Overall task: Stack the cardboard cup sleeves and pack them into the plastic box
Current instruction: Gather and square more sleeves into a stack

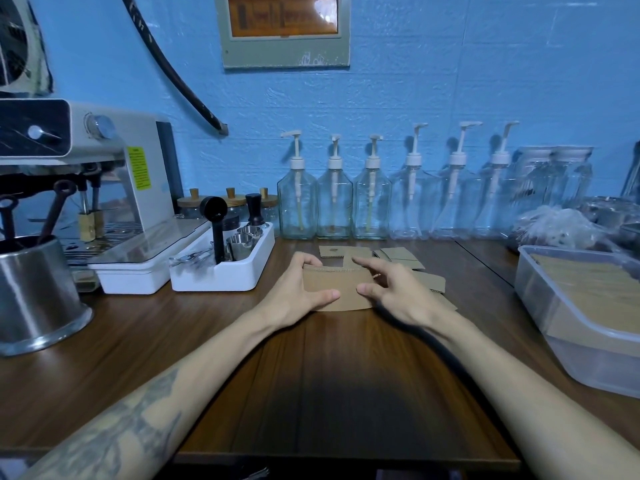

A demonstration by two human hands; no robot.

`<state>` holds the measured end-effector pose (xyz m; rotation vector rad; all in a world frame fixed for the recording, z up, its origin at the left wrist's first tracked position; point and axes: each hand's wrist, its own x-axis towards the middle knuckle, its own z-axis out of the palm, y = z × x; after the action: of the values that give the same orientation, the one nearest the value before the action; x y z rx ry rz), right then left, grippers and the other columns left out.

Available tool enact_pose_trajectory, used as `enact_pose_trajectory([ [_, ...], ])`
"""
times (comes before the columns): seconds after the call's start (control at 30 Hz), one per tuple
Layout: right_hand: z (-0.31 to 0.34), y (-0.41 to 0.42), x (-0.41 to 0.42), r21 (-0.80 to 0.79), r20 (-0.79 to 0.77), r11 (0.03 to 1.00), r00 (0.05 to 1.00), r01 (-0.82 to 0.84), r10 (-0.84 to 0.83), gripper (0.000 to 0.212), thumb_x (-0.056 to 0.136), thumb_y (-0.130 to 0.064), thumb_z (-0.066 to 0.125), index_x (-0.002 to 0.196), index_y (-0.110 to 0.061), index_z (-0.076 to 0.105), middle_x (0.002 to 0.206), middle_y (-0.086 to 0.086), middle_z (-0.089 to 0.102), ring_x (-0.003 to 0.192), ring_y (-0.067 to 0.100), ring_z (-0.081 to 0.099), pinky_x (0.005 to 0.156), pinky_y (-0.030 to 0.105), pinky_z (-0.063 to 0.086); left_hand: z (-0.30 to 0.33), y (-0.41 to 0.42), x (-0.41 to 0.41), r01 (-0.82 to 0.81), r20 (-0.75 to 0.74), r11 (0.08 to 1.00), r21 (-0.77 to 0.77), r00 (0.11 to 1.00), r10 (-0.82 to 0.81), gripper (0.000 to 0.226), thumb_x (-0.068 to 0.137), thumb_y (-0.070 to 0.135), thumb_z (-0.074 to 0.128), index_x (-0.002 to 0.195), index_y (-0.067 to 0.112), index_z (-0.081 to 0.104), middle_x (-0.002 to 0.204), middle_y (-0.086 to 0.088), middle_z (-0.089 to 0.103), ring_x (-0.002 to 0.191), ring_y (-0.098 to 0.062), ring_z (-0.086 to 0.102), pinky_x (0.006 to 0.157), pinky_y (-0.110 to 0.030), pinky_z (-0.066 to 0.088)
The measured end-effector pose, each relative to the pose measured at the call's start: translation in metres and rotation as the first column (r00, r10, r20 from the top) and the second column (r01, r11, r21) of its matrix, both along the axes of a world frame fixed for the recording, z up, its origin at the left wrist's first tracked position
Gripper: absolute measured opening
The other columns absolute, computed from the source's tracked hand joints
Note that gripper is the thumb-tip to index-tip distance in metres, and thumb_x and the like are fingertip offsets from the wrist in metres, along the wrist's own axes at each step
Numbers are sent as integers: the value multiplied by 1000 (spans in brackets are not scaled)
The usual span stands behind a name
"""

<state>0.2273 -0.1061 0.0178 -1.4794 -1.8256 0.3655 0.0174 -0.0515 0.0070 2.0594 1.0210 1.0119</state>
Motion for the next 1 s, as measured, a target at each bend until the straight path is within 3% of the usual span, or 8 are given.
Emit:
enact_pose_trajectory([
  [0.1, 0, -2, -2, 4, 32, 1000, 999, -27, 27, 48, 96, -25, 63, 142, -31, 50, 125, -10, 54, 121, 12, 48, 104, 29, 36, 1, -1, 0, 62, -26, 998, 18, 998, -62, 51, 84, 30, 77, 125, 25, 47, 119, 2, 59, 106, -15, 62, 92, -33, 52],
  [0.2, -1, -3, -5, 34, 102, 998, 994, -49, 45, 45, 99, -27, 56, 143, -26, 48, 127, -4, 50, 125, 14, 45, 105, 26, 32, 3, -1, -1, 87, -9, 996, 15, 996, -87, 40, 84, 24, 77, 118, 21, 55, 108, 3, 65, 97, -13, 63, 85, -24, 52],
  [0.47, -9, 1, -13, -106, 41, 993, 997, -60, 64, 75, 102, -27, 50, 158, -19, 1, 163, 0, 13, 149, 14, 11, 114, 23, 11, 2, -6, 4, 109, 109, 991, -75, 989, -100, 43, 85, 10, 75, 120, 17, 50, 117, -6, 61, 100, -17, 61, 92, -37, 52],
  [0.6, -11, 1, -12, -113, 142, 993, 988, -38, 54, 76, 104, -37, 42, 157, -23, -9, 165, -2, -5, 151, 14, 0, 117, 26, 6, 3, -6, 2, 135, 78, 989, -56, 988, -130, 47, 87, 10, 72, 125, 19, 45, 120, 0, 57, 97, -6, 60, 88, -21, 51],
  [0.7, -9, 2, -17, -112, 76, 993, 996, -45, 54, 71, 103, -27, 46, 157, -21, 1, 161, -2, 11, 148, 16, 13, 111, 23, 12, 3, -6, 2, 111, 75, 992, -64, 992, -106, 52, 86, 9, 73, 128, 19, 44, 124, -5, 55, 108, -18, 59, 96, -33, 51],
  [0.77, -8, 1, -18, -69, 63, 996, 996, -54, 58, 60, 102, -22, 48, 155, -23, 19, 147, 1, 30, 139, 18, 31, 109, 25, 23, 3, -5, 2, 119, 76, 990, -74, 991, -114, 45, 86, 8, 73, 122, 16, 48, 117, -8, 59, 101, -19, 59, 91, -35, 51],
  [0.87, -3, -2, -13, 39, 156, 997, 986, -61, 54, 42, 100, -26, 54, 140, -28, 44, 121, -4, 41, 116, 11, 43, 97, 24, 33, 2, -3, 0, 123, 43, 992, -41, 992, -121, 41, 86, 9, 74, 119, 13, 50, 107, -5, 60, 91, -12, 56, 82, -29, 51],
  [1.0, 5, 0, -14, 111, 202, 991, 978, -67, 44, 37, 95, -34, 61, 130, -25, 56, 120, -9, 49, 114, 9, 45, 94, 24, 33, 1, -2, 0, 134, 17, 991, -8, 991, -134, 42, 85, 7, 75, 118, 8, 49, 99, 0, 58, 84, -7, 54, 74, -19, 48],
])
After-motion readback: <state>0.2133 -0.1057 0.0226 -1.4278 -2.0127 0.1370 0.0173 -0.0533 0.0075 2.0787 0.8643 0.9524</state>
